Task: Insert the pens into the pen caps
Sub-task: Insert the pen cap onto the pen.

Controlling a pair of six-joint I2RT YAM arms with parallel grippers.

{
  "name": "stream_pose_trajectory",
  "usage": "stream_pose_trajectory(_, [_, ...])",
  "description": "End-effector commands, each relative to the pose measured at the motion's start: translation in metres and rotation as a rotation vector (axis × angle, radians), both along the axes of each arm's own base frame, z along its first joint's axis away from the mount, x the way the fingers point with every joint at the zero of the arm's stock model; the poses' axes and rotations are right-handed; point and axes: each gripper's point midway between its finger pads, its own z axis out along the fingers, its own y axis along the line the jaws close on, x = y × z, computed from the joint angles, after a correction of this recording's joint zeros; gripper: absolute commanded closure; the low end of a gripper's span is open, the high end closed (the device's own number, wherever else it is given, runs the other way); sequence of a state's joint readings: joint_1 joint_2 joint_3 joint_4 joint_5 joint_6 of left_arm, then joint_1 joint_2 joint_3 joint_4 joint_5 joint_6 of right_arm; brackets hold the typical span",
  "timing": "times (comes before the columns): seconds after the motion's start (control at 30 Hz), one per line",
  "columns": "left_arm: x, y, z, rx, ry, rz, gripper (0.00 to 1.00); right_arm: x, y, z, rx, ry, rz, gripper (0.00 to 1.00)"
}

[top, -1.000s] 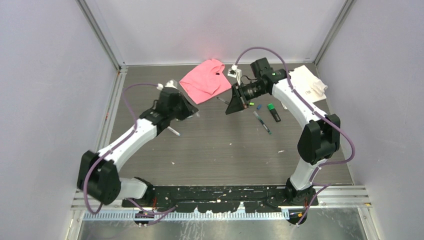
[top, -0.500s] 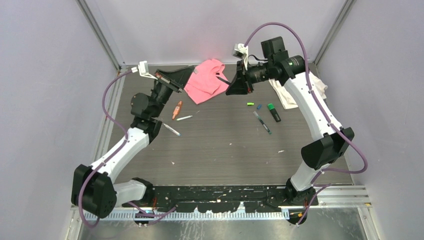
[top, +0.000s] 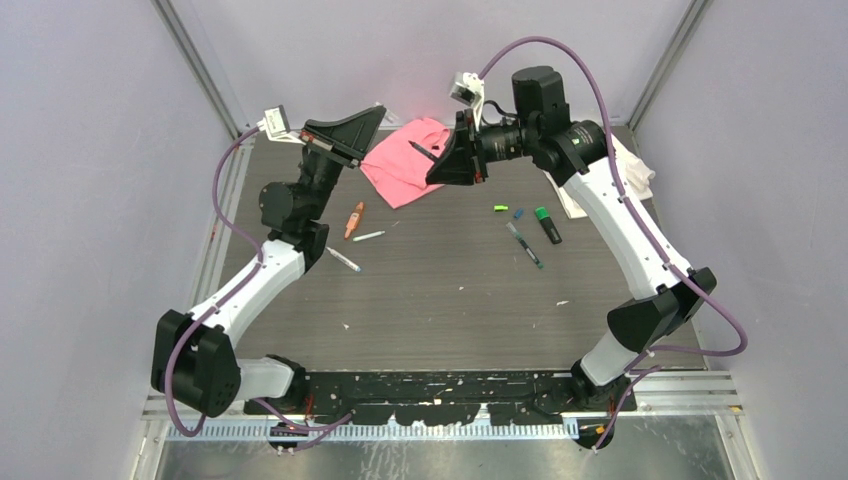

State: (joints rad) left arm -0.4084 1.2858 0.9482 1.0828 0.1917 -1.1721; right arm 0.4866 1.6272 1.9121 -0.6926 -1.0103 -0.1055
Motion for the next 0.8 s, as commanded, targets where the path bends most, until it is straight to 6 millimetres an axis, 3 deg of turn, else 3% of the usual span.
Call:
stream_pose_trajectory(0.0, [-0.019, 0.001, 0.028, -0.044, -0.096, -0.023, 0.99, 0.002, 0.007, 0.030, 0.088, 0.005, -0.033, 0.99])
stream_pose_trajectory(0.23, [-0.021, -0.001, 0.030, -0.050, -0.096, -0.032, 0.99, 0.003, 0.013, 0.035, 0.111, 0.021, -0.029, 0.99])
stream_pose_trajectory(0.77, [-0.021, 0.007, 0.035, -0.099, -0.078, -0.013, 0.99, 0.002, 0.016, 0.024, 0.087, 0.038, -0.033, 0.99])
